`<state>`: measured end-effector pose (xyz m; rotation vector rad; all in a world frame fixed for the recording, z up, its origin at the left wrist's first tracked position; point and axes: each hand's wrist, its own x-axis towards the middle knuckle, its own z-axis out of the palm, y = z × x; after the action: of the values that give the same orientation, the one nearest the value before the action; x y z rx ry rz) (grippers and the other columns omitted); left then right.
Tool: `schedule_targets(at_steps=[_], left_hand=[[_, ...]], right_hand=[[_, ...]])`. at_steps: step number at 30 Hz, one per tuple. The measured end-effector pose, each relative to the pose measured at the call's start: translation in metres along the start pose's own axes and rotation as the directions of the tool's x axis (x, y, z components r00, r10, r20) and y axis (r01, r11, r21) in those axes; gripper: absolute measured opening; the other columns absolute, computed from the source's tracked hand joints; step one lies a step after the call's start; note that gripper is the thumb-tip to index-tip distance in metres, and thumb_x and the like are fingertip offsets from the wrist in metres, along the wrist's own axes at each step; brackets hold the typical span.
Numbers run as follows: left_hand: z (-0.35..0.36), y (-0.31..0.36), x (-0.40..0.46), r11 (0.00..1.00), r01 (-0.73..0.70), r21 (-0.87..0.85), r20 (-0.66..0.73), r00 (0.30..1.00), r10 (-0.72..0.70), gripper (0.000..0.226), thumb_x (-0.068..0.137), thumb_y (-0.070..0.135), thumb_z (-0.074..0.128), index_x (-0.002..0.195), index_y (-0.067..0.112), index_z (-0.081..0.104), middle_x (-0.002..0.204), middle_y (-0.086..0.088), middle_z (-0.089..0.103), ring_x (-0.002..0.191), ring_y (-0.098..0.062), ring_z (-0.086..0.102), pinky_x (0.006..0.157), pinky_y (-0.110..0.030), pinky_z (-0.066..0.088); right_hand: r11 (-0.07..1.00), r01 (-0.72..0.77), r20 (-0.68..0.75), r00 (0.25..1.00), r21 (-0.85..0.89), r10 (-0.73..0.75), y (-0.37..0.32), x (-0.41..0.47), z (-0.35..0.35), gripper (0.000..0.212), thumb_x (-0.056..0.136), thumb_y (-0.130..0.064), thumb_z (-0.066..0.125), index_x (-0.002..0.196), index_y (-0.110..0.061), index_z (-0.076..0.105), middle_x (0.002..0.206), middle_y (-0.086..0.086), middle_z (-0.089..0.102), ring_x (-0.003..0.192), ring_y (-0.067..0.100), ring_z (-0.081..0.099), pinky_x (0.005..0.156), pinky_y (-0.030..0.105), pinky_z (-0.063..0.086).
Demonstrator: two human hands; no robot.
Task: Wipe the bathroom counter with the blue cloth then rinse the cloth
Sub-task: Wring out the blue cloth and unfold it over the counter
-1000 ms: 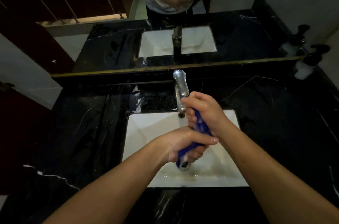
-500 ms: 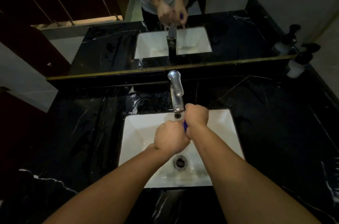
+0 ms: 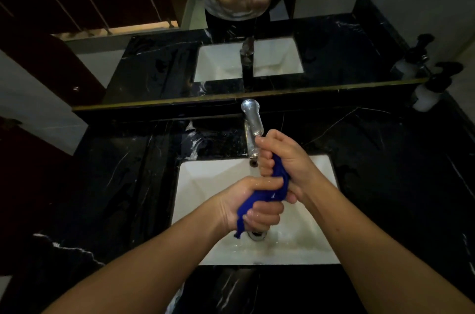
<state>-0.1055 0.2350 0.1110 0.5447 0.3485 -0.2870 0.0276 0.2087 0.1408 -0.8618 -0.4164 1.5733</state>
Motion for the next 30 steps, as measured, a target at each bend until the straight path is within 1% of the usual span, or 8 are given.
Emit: schedule_targets(at_steps=[4,8,14,22,24,26,28,30], left_hand=[[0.017,0.0,0.001,0.961,0.133,0.243,-0.338,0.94,-0.045,0.033,0.084,0.019,0.064,0.059,0.013,0.044,0.04,0.003,0.035,0.032,-0.008,0.029,0.037,-0.021,0.014],[0.034,-0.001,0.019,0.817,0.27,0.509,-0.734,0.631,0.249,0.022,0.078,0.012,0.055,0.062,0.016,0.04,0.049,-0.001,0.035,0.039,-0.015,0.028,0.044,-0.024,0.018],[-0.001,-0.021,0.039,0.294,0.667,0.684,-0.696,0.477,0.536,0.027,0.093,0.023,0.042,0.067,0.021,0.048,0.074,-0.004,0.059,0.073,-0.028,0.057,0.055,-0.03,0.037],[-0.004,-0.041,0.055,0.224,0.746,0.627,-0.702,0.417,0.577,0.015,0.095,0.024,0.047,0.084,0.02,0.057,0.1,-0.008,0.071,0.094,-0.03,0.069,0.074,-0.034,0.052],[-0.004,-0.035,0.053,0.3,0.712,0.635,-0.737,0.441,0.512,0.016,0.094,0.027,0.051,0.086,0.018,0.061,0.092,-0.007,0.069,0.089,-0.03,0.068,0.07,-0.032,0.05],[-0.012,-0.024,0.041,0.591,0.52,0.617,-0.766,0.567,0.303,0.013,0.09,0.026,0.064,0.089,0.013,0.063,0.081,-0.005,0.064,0.076,-0.025,0.064,0.066,-0.03,0.046],[-0.011,-0.01,0.02,0.897,0.273,0.348,-0.663,0.748,0.03,0.023,0.084,0.024,0.076,0.098,0.008,0.066,0.086,-0.009,0.066,0.074,-0.022,0.063,0.071,-0.034,0.053],[-0.008,0.0,0.0,0.978,0.119,0.17,-0.541,0.841,-0.008,0.037,0.082,0.023,0.079,0.111,0.004,0.065,0.101,-0.014,0.068,0.085,-0.027,0.066,0.08,-0.04,0.058]], right_hand=[[0.989,-0.086,-0.072,0.994,-0.119,0.078,0.003,-0.003,-0.002,0.04,0.098,-0.014,0.061,0.063,-0.02,0.042,0.05,-0.003,0.035,0.037,0.008,0.029,0.033,0.02,0.025],[0.958,-0.141,-0.336,0.941,-0.251,0.051,0.017,0.008,-0.009,0.041,0.095,-0.009,0.062,0.061,-0.019,0.041,0.047,-0.002,0.034,0.036,0.012,0.027,0.035,0.022,0.023],[0.717,-0.335,-0.633,0.751,-0.612,-0.19,0.043,0.029,-0.017,0.035,0.089,-0.005,0.058,0.058,-0.012,0.043,0.06,0.005,0.046,0.053,0.02,0.043,0.051,0.029,0.03],[0.62,-0.493,-0.752,0.608,-0.611,-0.257,0.067,0.035,-0.033,0.012,0.094,-0.011,0.054,0.086,-0.001,0.057,0.083,0.012,0.054,0.075,0.029,0.054,0.064,0.031,0.04],[0.641,-0.487,-0.733,0.656,-0.593,-0.18,0.063,0.035,-0.038,0.024,0.093,-0.009,0.054,0.07,-0.005,0.049,0.069,0.009,0.051,0.062,0.025,0.05,0.057,0.029,0.038],[0.779,-0.411,-0.675,0.738,-0.474,-0.021,0.056,0.033,-0.041,0.029,0.092,-0.009,0.056,0.064,-0.008,0.048,0.056,0.009,0.05,0.049,0.024,0.048,0.053,0.031,0.042],[0.929,-0.276,-0.57,0.817,-0.246,0.092,0.046,0.025,-0.04,0.029,0.095,-0.012,0.06,0.068,-0.01,0.051,0.049,0.006,0.049,0.042,0.02,0.046,0.049,0.033,0.042],[0.977,-0.16,-0.46,0.884,-0.138,0.08,0.034,0.014,-0.031,0.026,0.098,-0.021,0.063,0.077,-0.011,0.051,0.053,0.004,0.051,0.045,0.017,0.049,0.05,0.032,0.044]])
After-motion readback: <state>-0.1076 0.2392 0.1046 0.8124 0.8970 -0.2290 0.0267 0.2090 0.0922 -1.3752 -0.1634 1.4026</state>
